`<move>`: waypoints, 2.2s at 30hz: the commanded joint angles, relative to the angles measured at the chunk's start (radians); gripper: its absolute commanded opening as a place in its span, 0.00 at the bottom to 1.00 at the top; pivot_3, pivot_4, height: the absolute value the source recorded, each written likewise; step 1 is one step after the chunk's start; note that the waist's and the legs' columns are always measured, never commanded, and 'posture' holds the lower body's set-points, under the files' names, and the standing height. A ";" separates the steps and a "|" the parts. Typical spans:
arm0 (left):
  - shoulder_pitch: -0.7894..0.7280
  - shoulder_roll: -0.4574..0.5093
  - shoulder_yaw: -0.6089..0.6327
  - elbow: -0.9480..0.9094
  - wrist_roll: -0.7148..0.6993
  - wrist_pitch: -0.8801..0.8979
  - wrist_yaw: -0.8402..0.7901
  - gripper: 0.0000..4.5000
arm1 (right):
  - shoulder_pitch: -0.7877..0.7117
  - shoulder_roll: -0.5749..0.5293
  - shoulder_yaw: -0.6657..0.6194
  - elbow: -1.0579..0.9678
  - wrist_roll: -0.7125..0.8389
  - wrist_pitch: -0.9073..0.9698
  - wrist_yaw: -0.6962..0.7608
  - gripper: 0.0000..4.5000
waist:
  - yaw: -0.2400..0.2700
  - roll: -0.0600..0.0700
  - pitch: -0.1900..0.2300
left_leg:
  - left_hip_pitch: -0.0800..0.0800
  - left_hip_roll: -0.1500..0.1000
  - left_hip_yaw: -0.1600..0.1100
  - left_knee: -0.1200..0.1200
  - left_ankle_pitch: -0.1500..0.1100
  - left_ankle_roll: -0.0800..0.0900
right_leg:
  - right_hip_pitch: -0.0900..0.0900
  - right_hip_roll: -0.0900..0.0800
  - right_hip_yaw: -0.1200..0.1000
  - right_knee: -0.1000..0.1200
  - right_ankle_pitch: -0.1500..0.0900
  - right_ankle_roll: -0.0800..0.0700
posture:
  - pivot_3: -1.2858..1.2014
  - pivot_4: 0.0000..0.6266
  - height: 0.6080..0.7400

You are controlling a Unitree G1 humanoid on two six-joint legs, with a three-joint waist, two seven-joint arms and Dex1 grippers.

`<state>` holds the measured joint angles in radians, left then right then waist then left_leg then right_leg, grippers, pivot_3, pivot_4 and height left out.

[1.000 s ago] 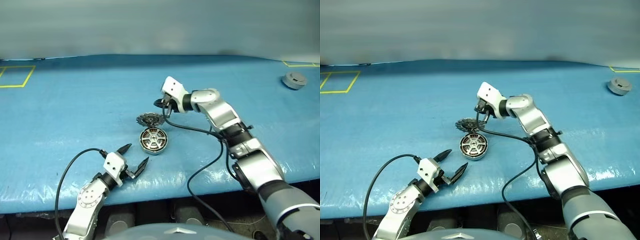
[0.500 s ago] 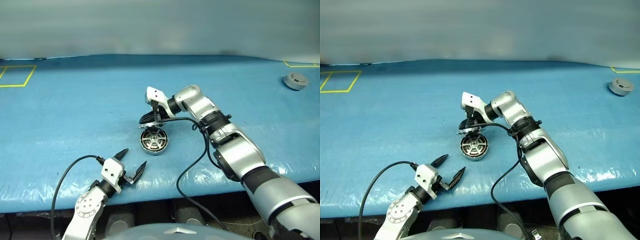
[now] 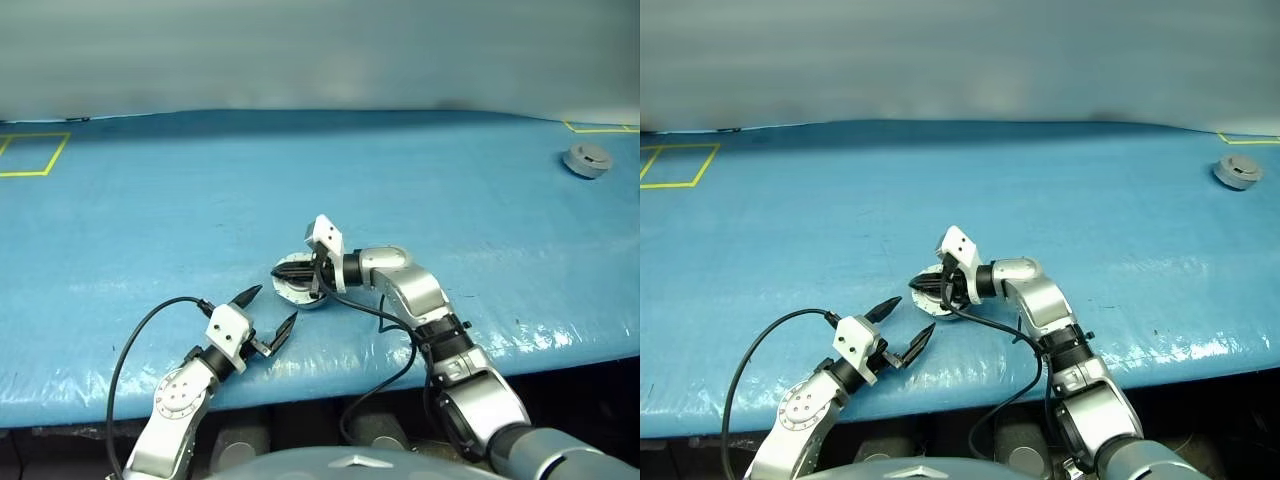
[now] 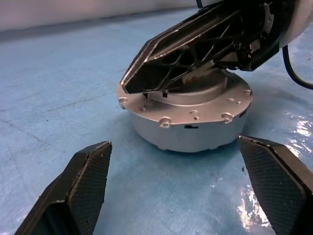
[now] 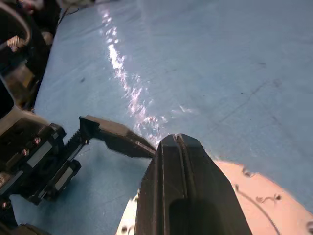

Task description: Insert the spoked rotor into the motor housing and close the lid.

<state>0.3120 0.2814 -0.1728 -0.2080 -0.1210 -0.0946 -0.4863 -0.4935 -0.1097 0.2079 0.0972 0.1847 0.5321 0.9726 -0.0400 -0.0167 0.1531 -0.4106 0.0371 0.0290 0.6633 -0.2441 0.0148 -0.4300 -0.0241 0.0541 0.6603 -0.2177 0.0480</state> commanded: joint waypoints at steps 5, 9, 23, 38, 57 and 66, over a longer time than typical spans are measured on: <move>-0.011 0.001 -0.013 -0.006 -0.009 0.003 -0.028 1.00 | 0.034 0.042 -0.087 -0.345 0.078 0.113 -0.258 0.01 | 0.003 0.000 0.000 | 0.000 0.000 0.000 0.000 0.000 0.000 | 0.000 0.000 0.000 0.000 -0.003 0.003 | 0.52 0.24 1.00; -0.015 -0.002 -0.016 -0.001 -0.010 0.005 -0.034 1.00 | 0.043 0.013 -0.073 -0.430 0.092 0.181 -0.323 0.01 | 0.003 0.000 0.000 | 0.000 -0.001 0.000 0.000 0.000 0.000 | 0.000 -0.001 0.000 -0.001 -0.002 0.003 | 0.52 0.24 1.00; 0.007 0.001 -0.003 -0.010 -0.012 0.000 -0.034 1.00 | 0.286 -0.060 0.037 -0.624 0.055 0.311 -0.522 0.01 | 0.000 -0.001 -0.001 | 0.000 0.000 -0.001 -0.001 0.000 0.000 | 0.000 0.000 0.001 -0.001 -0.004 0.003 | 0.52 0.24 1.00; -0.003 0.002 -0.004 0.000 -0.010 0.000 -0.036 1.00 | 0.230 -0.208 0.052 -0.591 0.089 0.253 -0.425 0.50 | 0.002 -0.001 -0.001 | 0.000 0.000 -0.003 0.000 0.000 0.000 | 0.000 0.000 0.000 -0.002 -0.004 0.003 | 0.52 0.24 1.00; 0.000 -0.005 -0.002 0.004 -0.009 -0.008 -0.031 1.00 | 0.176 -0.195 0.193 -0.452 -0.030 0.156 -0.446 0.72 | 0.003 -0.001 -0.001 | -0.001 0.000 -0.003 0.000 0.000 0.000 | 0.000 0.000 0.000 -0.002 -0.004 0.003 | 0.52 0.24 1.00; 0.004 -0.008 0.000 0.003 -0.008 -0.010 -0.027 1.00 | 0.174 -0.212 0.205 -0.444 -0.058 0.151 -0.424 0.99 | 0.003 -0.001 -0.001 | -0.001 0.000 -0.003 0.000 0.000 0.000 | 0.000 0.000 0.000 -0.002 -0.004 0.003 | 0.52 0.24 1.00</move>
<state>0.3164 0.2780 -0.1751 -0.1980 -0.1221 -0.0891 -0.5174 -0.3050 -0.3193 0.4089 -0.3238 0.1289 0.7010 0.5417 -0.0365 -0.0181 0.1526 -0.4111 0.0367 0.0263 0.6634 -0.2441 0.0149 -0.4296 -0.0245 0.0544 0.6584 -0.2216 0.0513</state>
